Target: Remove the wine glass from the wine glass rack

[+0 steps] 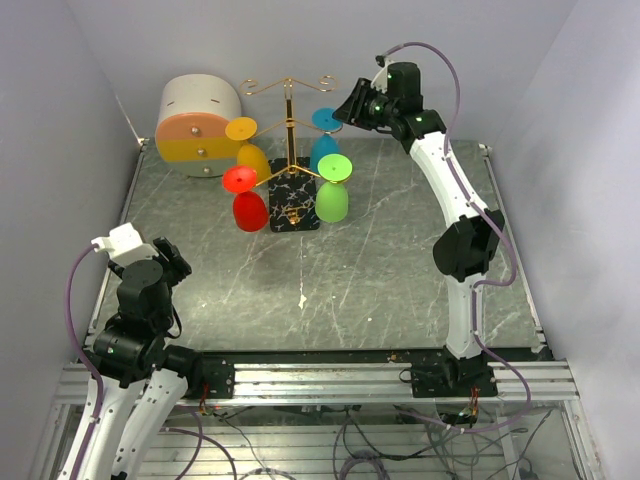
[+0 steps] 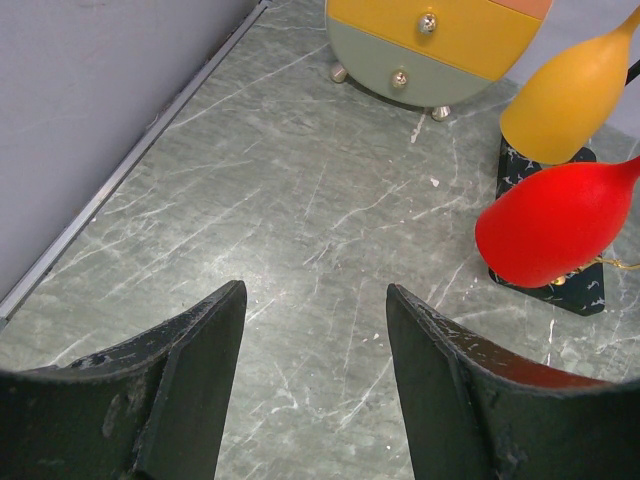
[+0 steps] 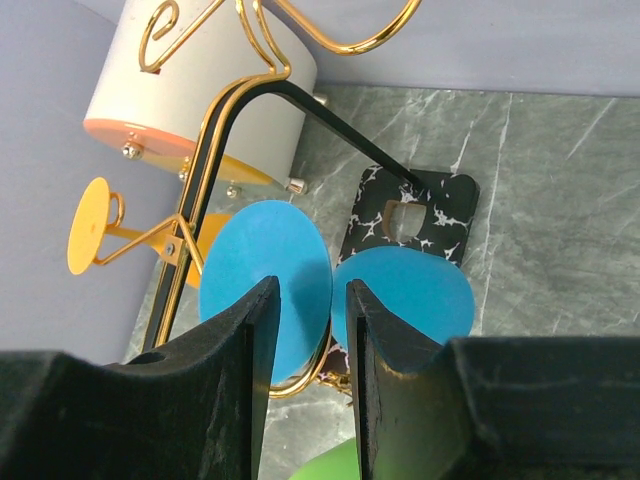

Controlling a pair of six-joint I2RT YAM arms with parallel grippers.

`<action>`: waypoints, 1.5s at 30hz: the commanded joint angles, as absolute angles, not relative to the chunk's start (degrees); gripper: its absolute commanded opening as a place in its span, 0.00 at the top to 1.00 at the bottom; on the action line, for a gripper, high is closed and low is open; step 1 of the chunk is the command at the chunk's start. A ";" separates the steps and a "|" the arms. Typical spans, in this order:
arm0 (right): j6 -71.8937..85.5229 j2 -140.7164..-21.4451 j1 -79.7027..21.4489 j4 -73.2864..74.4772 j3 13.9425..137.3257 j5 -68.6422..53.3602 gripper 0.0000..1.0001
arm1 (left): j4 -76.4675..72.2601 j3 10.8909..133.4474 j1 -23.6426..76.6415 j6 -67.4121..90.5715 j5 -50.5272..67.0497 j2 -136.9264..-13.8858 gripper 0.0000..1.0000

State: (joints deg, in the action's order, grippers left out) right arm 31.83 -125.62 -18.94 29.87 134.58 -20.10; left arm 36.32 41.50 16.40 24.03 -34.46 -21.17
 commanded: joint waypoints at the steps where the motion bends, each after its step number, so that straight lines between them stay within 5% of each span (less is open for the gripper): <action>1: 30.03 -123.81 -19.57 28.30 135.02 -18.20 0.67 | 36.12 42.54 16.89 24.32 -35.64 -21.36 0.31; 16: 27.25 -121.99 -20.70 28.52 134.97 -12.76 0.67 | 36.12 42.47 16.89 24.30 -35.60 -21.21 0.31; 45: 31.52 -119.74 -20.92 24.61 129.49 -20.24 0.70 | 36.19 42.48 16.94 24.52 -35.60 -21.49 0.31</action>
